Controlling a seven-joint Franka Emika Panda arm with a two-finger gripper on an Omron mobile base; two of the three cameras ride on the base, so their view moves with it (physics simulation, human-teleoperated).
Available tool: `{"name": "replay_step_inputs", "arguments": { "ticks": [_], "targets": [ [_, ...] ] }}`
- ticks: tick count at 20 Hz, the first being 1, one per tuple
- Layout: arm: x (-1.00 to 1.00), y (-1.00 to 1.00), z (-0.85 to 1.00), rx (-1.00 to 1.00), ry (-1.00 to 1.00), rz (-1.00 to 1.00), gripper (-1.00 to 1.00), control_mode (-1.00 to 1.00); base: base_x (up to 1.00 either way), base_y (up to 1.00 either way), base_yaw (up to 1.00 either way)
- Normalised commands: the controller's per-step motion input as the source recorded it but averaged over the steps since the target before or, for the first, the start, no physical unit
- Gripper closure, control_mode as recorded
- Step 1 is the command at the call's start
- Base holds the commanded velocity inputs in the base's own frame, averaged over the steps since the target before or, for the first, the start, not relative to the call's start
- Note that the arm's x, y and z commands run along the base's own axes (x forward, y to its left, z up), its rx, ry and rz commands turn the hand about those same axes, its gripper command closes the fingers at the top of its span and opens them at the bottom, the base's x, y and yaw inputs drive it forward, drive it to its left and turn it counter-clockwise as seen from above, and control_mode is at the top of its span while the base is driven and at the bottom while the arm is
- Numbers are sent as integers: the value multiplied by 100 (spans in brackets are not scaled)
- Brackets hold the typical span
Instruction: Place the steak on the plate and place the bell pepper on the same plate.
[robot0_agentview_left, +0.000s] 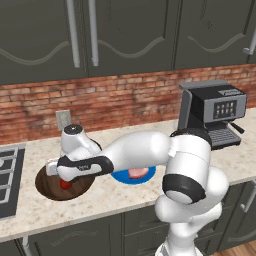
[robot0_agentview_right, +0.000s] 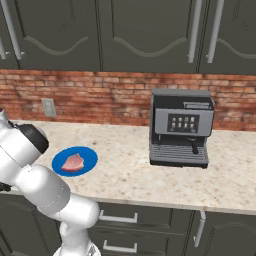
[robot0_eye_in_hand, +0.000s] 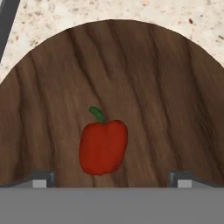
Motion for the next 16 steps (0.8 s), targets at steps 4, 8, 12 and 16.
{"name": "replay_step_inputs", "arguments": {
  "ticks": [4, 8, 12, 16],
  "targets": [
    [22, 0, -3, 5, 0, -15, -100, -100, 0, 0, 0],
    [0, 0, 0, 5, 2, -1, -100, -100, 0, 0, 0],
    [0, 0, -20, 2, 9, 0, -100, -100, 0, 0, 0],
    [0, 0, -38, 3, 11, 0, -100, -100, 0, 0, 0]
  ]
}}
